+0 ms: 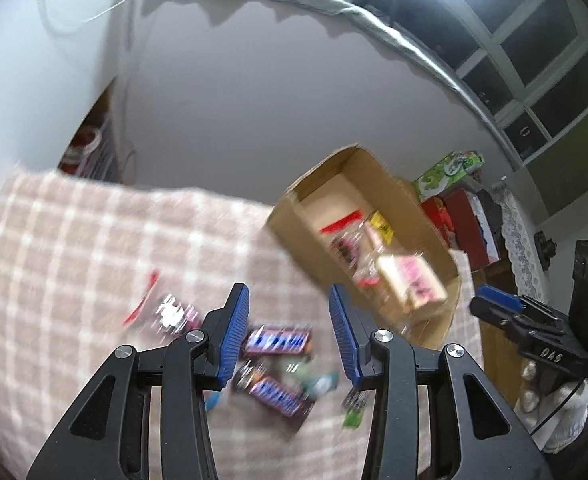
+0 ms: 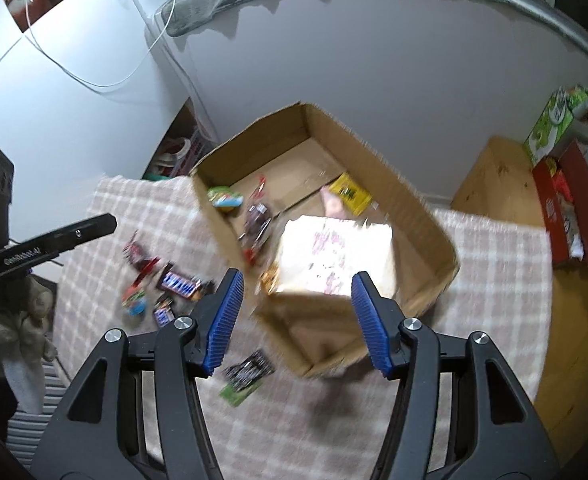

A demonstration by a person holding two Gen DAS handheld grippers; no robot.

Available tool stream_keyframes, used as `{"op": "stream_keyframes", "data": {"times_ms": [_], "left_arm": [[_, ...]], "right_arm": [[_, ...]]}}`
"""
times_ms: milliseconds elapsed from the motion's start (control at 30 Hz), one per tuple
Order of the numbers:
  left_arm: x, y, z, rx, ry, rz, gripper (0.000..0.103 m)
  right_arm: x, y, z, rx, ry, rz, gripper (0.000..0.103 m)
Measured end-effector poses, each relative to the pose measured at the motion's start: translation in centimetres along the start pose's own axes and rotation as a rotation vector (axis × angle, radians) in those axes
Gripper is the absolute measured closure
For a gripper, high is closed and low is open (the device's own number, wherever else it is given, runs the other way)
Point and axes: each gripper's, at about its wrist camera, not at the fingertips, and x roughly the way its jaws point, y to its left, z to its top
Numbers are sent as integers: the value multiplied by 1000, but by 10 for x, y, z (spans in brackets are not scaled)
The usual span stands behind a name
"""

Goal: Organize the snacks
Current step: 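Withdraw both tools from the box back over the table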

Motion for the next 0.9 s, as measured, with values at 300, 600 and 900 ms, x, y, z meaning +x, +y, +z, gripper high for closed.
{"op": "stream_keyframes", "data": {"times_ms": [300,600,900], "left_arm": [[-11,37,-55,-112,52,33,63],[1,48,-84,-74,106,96,63],[17,55,-86,-8,137,98,63]], "right_arm": [[3,22,-57,23,78,47,44],[35,30,-96,80,166,43,44],[77,26,-98,177,223,4,44]]}}
